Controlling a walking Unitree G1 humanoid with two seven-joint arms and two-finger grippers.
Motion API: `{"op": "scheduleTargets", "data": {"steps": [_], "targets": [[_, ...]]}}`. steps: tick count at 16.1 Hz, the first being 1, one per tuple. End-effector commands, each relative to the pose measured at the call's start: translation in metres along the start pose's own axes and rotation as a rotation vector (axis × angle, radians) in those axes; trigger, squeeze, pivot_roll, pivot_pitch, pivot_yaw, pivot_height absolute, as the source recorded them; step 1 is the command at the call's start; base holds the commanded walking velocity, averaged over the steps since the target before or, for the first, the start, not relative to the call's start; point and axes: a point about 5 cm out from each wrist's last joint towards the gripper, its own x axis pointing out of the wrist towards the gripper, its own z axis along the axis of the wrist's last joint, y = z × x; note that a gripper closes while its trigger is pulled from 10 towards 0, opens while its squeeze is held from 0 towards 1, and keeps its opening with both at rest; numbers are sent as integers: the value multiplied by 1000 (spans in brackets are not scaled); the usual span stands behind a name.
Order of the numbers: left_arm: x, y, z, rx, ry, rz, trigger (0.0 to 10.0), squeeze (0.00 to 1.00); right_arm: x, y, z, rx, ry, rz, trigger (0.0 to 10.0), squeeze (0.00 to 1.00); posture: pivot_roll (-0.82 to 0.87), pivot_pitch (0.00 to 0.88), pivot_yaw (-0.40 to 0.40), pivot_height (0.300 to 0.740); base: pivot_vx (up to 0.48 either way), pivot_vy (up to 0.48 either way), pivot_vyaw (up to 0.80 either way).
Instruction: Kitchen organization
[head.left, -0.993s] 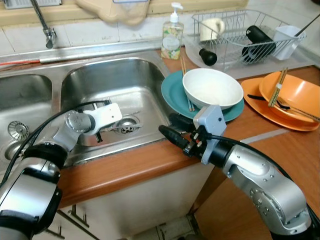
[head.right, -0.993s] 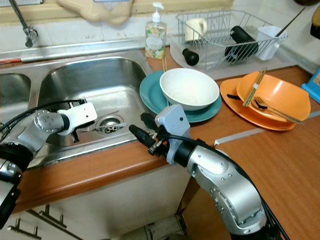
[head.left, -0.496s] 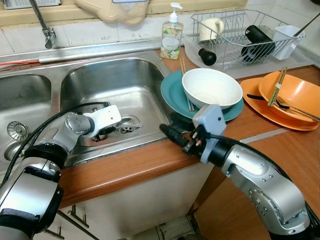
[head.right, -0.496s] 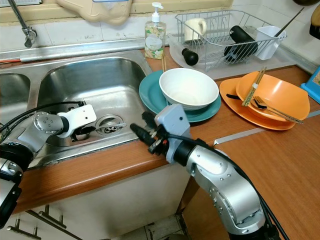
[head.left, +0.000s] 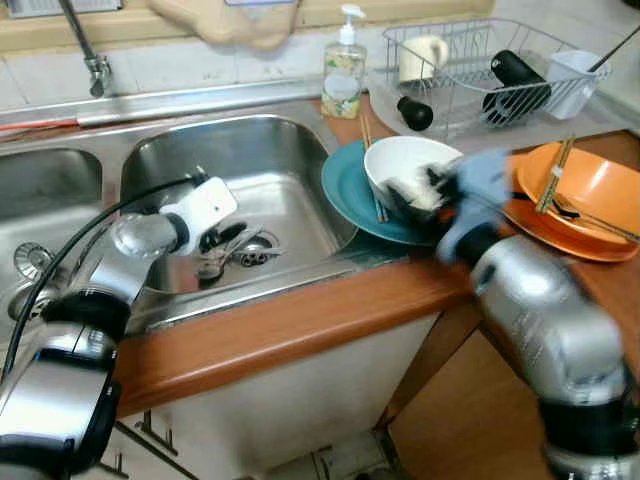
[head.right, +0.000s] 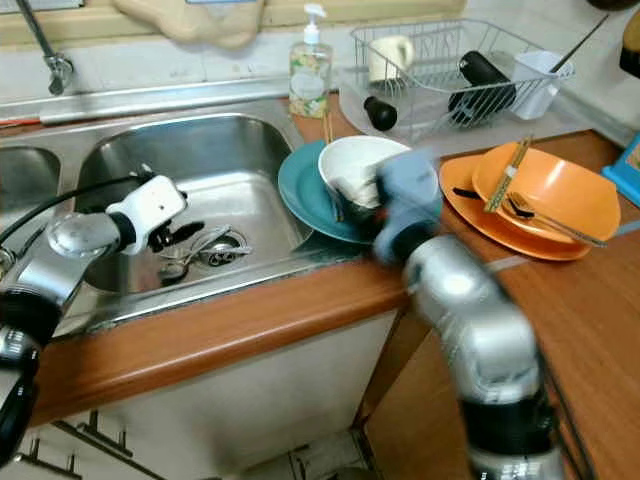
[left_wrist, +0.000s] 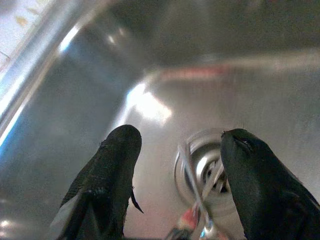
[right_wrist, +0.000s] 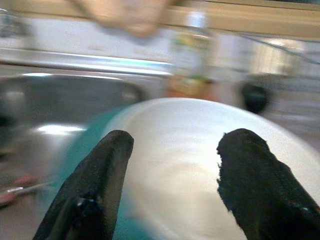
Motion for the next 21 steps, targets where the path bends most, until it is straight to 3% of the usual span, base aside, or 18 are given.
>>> {"op": "scheduleTargets", "data": {"steps": [1,2,3,4,5,8,11,12,13,14,17,21], "targets": [[-2,3,13,-13,-79,10,10000,0,2,-14,2,19,19,-80,10000,1000,-155,0,12,740,0,0,0],[-4,2,18,-25,-121,3,10000,0,5,-21,4,33,27,-117,10000,1000,-155,0,12,740,0,0,0],[-8,-2,29,-48,-193,-21,10000,0,9,-32,7,49,42,-158,10000,710,-148,0,4,740,0,0,0],[-12,-5,36,-70,-242,-43,10000,0,12,-39,11,60,55,-185,10000,502,-145,0,-1,740,0,0,0],[-18,-9,42,-86,-275,-57,10000,0,14,-47,11,77,94,-215,10000,0,-143,0,-5,740,0,0,0],[-36,-21,55,-129,-341,-129,10000,0,18,-59,10,142,204,-207,10000,0,-141,0,-10,740,0,0,0],[-52,-40,70,-209,-407,-217,10000,0,20,-62,7,303,245,-186,10000,0,-140,0,-12,740,0,0,0],[-55,-43,73,-227,-416,-235,10000,0,20,-61,7,327,250,-172,4392,0,-140,0,-11,740,0,0,0],[-58,-51,78,-257,-433,-264,10000,0,21,-59,4,353,265,-156,627,0,-141,0,-10,740,0,0,0],[-61,-56,81,-291,-450,-286,10000,0,20,-57,0,369,287,-140,0,0,-142,0,-10,740,0,0,0],[-67,-63,87,-348,-458,-311,10000,0,20,-53,-5,439,326,-104,0,0,-139,0,-13,740,0,0,0],[-64,-65,89,-386,-442,-268,10000,0,21,-52,-7,494,341,-97,0,0,-135,0,-23,740,0,0,0]]}}
